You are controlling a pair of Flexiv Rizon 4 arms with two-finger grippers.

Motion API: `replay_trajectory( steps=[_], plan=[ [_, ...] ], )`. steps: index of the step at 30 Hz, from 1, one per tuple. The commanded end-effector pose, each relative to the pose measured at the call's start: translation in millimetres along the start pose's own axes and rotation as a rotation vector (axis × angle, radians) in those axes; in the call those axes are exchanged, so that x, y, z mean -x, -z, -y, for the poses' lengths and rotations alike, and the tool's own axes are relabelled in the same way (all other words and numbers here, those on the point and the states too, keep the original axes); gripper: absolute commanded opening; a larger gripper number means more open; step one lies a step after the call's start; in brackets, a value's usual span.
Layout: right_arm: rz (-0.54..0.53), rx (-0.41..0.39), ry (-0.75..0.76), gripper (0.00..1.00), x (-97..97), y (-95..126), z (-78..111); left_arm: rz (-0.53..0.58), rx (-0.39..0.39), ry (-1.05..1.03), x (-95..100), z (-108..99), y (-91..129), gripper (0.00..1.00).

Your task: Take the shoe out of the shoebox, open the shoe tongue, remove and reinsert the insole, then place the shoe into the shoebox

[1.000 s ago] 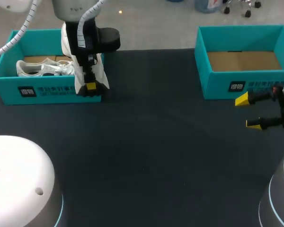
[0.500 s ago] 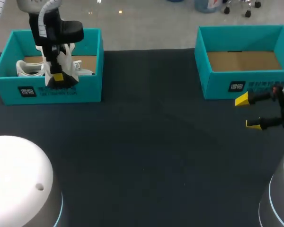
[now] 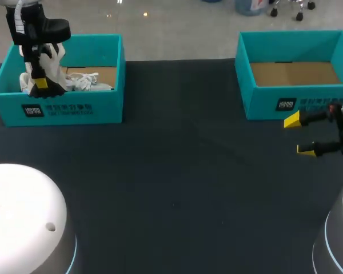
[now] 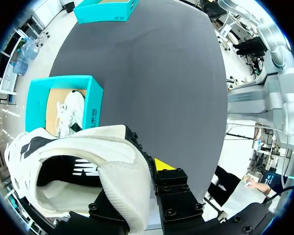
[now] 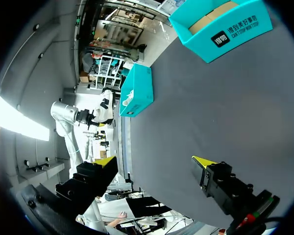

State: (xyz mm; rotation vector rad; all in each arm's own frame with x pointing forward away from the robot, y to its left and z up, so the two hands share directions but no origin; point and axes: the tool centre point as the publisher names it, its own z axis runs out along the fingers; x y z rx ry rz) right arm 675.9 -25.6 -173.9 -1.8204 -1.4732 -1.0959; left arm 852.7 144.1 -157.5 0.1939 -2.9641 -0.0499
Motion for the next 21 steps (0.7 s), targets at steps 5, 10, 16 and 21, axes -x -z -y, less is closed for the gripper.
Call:
replay_trajectory(
  steps=[5,10,16,21],
  plan=[
    [0.004,0.002,-0.002,1.0,-0.2,0,1.5,0.008,0.037,-0.052,27.6,-30,7,0.0],
    [0.004,0.002,-0.002,1.0,-0.2,0,1.5,0.006,0.048,-0.077,44.0,-47,7,0.0],
    [0.004,0.002,-0.002,1.0,-0.2,0,1.5,-0.044,0.066,-0.065,71.0,-72,11,0.0],
    [0.004,0.002,-0.002,1.0,-0.2,0,1.5,-0.045,0.065,-0.048,84.7,-86,16,0.0]
  ],
)
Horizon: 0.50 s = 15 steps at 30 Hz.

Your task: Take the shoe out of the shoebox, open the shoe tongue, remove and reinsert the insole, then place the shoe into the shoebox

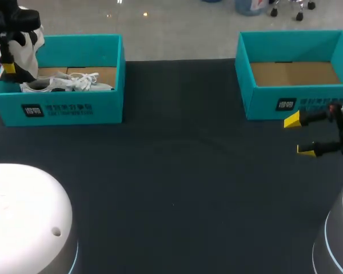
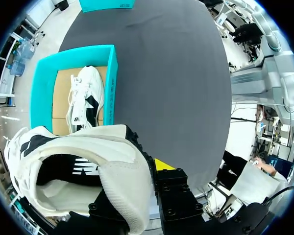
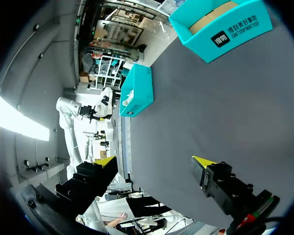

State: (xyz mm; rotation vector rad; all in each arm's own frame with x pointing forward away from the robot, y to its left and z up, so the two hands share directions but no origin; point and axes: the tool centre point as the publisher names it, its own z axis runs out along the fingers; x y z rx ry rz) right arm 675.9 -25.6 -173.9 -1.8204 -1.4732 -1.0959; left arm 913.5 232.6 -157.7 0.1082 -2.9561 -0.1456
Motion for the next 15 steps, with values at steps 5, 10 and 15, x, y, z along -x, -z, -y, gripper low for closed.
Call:
replay_trajectory(
  steps=[5,10,15],
  plan=[
    [0.004,0.002,-0.002,1.0,-0.2,-0.2,1.5,-0.047,-0.028,0.028,17.5,-8.9,7.3,0.0],
    [0.004,0.002,-0.002,1.0,-0.2,-0.2,1.5,-0.047,-0.028,0.028,17.5,-8.9,7.3,0.0],
    [0.004,0.002,-0.002,1.0,-0.2,-0.2,1.5,-0.047,-0.028,0.028,17.5,-8.9,7.3,0.0]
  ],
)
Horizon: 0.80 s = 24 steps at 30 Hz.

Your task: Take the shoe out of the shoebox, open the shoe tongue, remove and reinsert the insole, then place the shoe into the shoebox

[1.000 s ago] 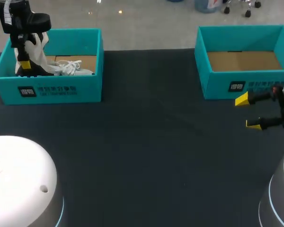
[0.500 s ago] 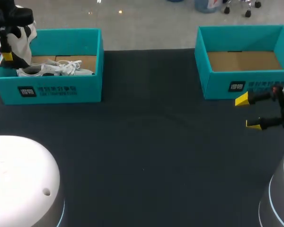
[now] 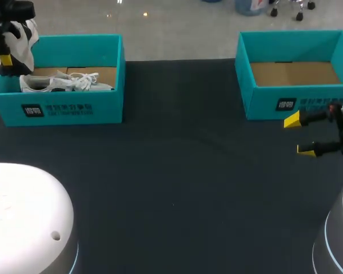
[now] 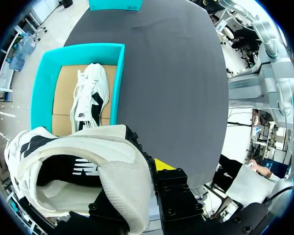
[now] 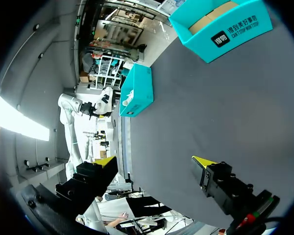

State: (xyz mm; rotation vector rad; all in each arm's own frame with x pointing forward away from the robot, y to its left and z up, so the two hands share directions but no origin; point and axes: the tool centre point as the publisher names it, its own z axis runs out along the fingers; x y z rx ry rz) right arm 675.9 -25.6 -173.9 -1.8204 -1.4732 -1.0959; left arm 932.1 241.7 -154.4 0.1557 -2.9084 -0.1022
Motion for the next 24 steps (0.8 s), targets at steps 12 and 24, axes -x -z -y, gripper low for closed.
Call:
replay_trajectory(
  steps=[12,24],
  plan=[
    [0.004,0.002,-0.002,1.0,-0.2,0,1.5,0.003,0.054,-0.032,24.3,-21,2,0.0],
    [0.004,0.002,-0.002,1.0,-0.2,0,1.5,0.062,0.048,-0.115,75.5,-52,18,0.0]
  ],
)
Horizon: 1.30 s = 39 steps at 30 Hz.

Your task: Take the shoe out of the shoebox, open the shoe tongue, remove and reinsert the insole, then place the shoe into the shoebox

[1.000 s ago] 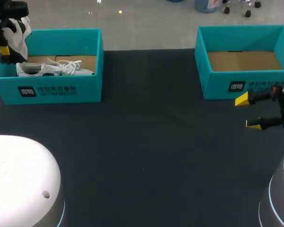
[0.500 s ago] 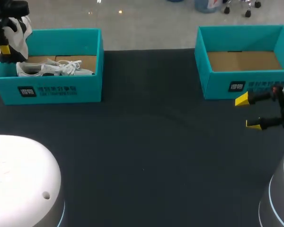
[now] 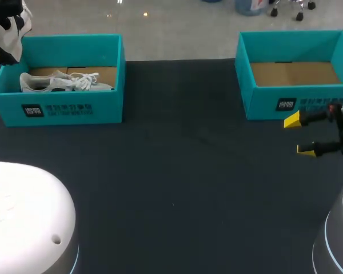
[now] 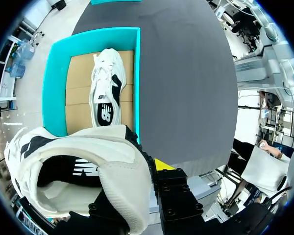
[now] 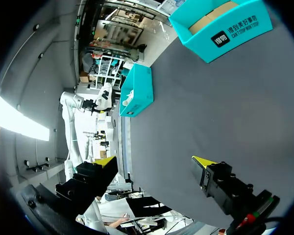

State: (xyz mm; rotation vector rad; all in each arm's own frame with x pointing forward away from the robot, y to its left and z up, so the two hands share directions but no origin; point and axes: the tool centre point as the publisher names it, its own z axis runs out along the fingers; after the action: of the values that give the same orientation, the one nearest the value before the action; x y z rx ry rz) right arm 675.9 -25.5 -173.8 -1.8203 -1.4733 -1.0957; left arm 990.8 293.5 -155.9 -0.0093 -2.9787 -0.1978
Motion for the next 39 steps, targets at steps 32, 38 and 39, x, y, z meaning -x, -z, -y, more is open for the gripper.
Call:
replay_trajectory(
  steps=[32,38,39],
  plan=[
    [0.004,0.002,-0.002,1.0,-0.1,0,1.4,-0.009,-0.025,0.004,115.3,-25,-16,0.0],
    [0.004,0.002,-0.002,1.0,-0.1,0,1.4,-0.009,-0.025,0.004,115.3,-25,-16,0.0],
    [0.004,0.002,-0.002,1.0,-0.1,0,1.4,-0.009,-0.025,0.004,115.3,-25,-16,0.0]
  ],
)
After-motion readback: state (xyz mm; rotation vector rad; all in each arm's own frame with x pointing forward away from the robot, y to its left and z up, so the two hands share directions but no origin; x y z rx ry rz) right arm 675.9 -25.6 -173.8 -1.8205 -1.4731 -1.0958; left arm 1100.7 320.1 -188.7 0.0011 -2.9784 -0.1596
